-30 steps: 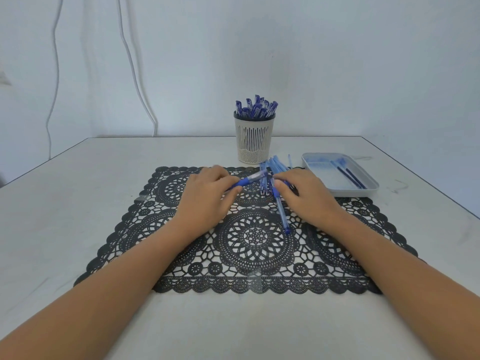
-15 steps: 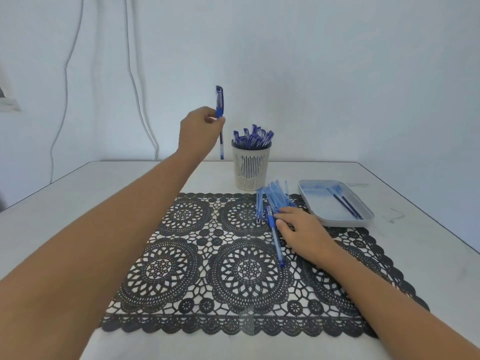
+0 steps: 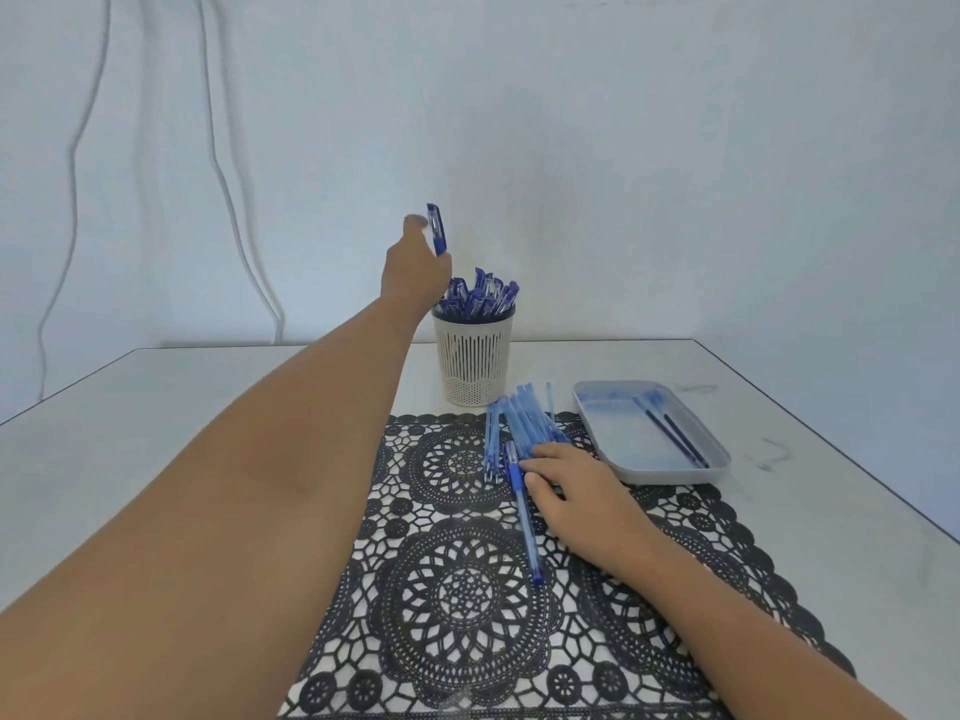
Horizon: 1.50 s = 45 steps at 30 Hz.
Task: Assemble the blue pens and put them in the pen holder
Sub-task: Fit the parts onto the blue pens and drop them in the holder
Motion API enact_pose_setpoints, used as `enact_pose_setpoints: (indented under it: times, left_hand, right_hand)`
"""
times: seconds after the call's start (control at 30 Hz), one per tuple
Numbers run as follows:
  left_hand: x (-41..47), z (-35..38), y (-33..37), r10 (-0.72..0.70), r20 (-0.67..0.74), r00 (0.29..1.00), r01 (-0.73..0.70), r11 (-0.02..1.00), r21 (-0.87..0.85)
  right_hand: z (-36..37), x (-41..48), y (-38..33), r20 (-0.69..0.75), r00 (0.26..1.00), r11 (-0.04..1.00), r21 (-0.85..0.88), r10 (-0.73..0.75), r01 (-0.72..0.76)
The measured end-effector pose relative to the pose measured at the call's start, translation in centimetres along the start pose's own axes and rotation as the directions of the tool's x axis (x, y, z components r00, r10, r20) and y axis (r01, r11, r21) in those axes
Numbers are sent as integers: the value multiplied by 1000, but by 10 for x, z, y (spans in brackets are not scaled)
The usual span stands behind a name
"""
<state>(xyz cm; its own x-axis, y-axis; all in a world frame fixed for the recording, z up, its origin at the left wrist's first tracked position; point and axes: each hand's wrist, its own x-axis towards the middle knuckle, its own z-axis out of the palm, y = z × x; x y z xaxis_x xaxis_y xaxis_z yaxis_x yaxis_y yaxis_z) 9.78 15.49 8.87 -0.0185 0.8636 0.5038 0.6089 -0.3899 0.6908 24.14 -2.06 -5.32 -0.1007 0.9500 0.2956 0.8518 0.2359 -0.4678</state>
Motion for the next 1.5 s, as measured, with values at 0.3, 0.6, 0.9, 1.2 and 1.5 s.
enact_pose_setpoints:
  times: [0.3,0.6,0.9,1.2,1.5]
  left_hand:
    - [-2,-4,-20,51,201,978,-97,969,225]
    - [-49,-30,-22,89,81,993,-97,990,101]
    - [-164,-34,-66,123,377,918,-215,953,213]
    - [-187,-30,-80,184,427,885,-322,905,279]
    - [-206,-24,-48,48,392,919,-25,998,-62]
  right_hand:
    - [-3,-1,-4,-3,1000,1000,-1,-12,12]
    - [-8,-2,-6,-46,998,998,-51,-34,31]
    - [-15,-12,-28,36,999,914,-405,-9,23]
    - [-14,-14,-36,-10,991,980,-147,134,-134]
    - [-4,-30,-67,-59,990,990,35,-131,133]
